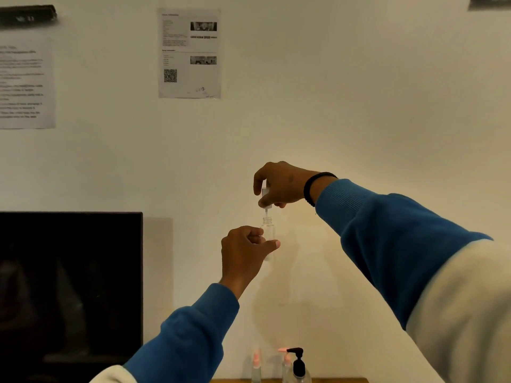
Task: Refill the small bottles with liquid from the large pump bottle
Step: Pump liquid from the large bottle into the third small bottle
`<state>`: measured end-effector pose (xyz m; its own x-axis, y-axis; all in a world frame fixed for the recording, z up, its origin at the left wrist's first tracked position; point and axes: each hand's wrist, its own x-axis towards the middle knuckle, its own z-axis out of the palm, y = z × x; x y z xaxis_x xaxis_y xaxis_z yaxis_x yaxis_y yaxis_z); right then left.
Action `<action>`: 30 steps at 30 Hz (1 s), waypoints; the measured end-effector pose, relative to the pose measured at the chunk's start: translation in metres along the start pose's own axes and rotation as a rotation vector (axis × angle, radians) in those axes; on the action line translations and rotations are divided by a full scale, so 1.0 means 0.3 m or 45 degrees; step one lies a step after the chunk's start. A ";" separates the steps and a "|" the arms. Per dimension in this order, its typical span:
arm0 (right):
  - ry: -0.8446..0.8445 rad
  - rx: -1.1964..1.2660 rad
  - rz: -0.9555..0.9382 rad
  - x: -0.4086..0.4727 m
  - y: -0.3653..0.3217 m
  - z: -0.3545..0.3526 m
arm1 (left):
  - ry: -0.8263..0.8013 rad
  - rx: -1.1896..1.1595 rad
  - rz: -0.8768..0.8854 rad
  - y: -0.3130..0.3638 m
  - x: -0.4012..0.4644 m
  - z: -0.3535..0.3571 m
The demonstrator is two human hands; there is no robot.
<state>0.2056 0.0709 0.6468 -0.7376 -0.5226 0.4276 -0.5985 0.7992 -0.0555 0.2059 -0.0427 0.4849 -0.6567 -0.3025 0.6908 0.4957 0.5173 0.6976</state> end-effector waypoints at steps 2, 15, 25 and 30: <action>0.019 -0.009 -0.016 -0.002 0.001 -0.007 | 0.001 -0.001 -0.004 0.002 0.002 0.000; 0.092 -0.015 -0.094 -0.017 0.002 -0.046 | -0.005 -0.016 -0.004 0.008 -0.002 -0.006; 0.120 -0.002 -0.111 -0.027 0.011 -0.085 | -0.015 -0.007 -0.004 -0.001 0.000 -0.009; 0.132 0.017 -0.115 -0.035 0.008 -0.109 | -0.016 0.010 -0.015 -0.016 0.005 -0.008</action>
<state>0.2221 0.0882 0.6717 -0.6446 -0.5581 0.5226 -0.6655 0.7460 -0.0242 0.2041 -0.0476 0.4831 -0.6697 -0.2982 0.6801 0.4834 0.5202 0.7041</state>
